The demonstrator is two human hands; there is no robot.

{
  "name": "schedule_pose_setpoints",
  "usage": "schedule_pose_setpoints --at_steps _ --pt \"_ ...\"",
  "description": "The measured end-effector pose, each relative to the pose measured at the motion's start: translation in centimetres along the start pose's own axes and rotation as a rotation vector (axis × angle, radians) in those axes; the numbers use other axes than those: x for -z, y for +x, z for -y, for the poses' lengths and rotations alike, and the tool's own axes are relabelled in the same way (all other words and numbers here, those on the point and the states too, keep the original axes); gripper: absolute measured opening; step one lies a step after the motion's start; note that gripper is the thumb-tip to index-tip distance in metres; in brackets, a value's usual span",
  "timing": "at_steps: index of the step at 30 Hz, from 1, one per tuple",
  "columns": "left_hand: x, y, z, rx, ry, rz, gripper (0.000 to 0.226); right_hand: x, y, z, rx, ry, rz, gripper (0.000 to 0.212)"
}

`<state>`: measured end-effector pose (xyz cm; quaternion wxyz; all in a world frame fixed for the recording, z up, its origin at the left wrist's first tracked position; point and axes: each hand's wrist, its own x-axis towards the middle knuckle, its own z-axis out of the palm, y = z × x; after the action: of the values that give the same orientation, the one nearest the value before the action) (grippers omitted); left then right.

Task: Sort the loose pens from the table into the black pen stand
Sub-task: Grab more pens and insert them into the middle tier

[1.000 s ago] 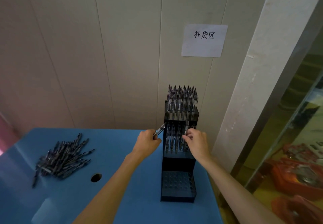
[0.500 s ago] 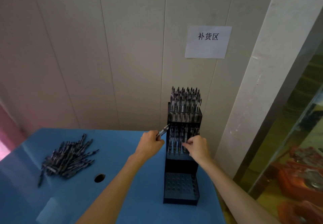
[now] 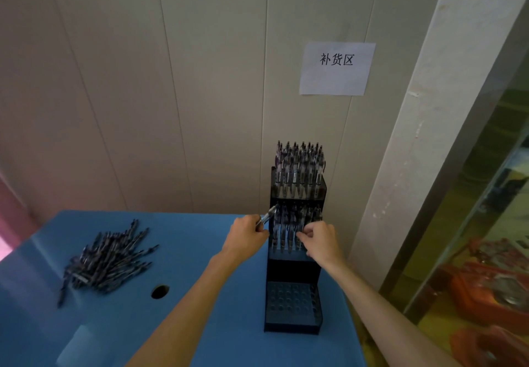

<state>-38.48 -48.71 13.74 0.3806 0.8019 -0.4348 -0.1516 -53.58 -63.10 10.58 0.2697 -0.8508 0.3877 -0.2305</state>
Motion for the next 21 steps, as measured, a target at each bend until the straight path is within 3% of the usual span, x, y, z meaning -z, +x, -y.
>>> schedule_pose_setpoints --at_steps 16,18,21 --pt "-0.7 0.1 -0.4 -0.025 0.019 0.001 0.036 0.7 -0.5 0.2 -0.026 -0.031 0.005 0.035" --pt "-1.0 0.0 -0.8 -0.042 0.007 0.022 0.037 1.3 -0.7 1.1 -0.033 0.073 0.023 0.032" --pt "-1.5 0.0 -1.5 -0.079 0.019 0.08 0.035 2.5 -1.2 3.2 -0.103 0.44 0.145 0.017"
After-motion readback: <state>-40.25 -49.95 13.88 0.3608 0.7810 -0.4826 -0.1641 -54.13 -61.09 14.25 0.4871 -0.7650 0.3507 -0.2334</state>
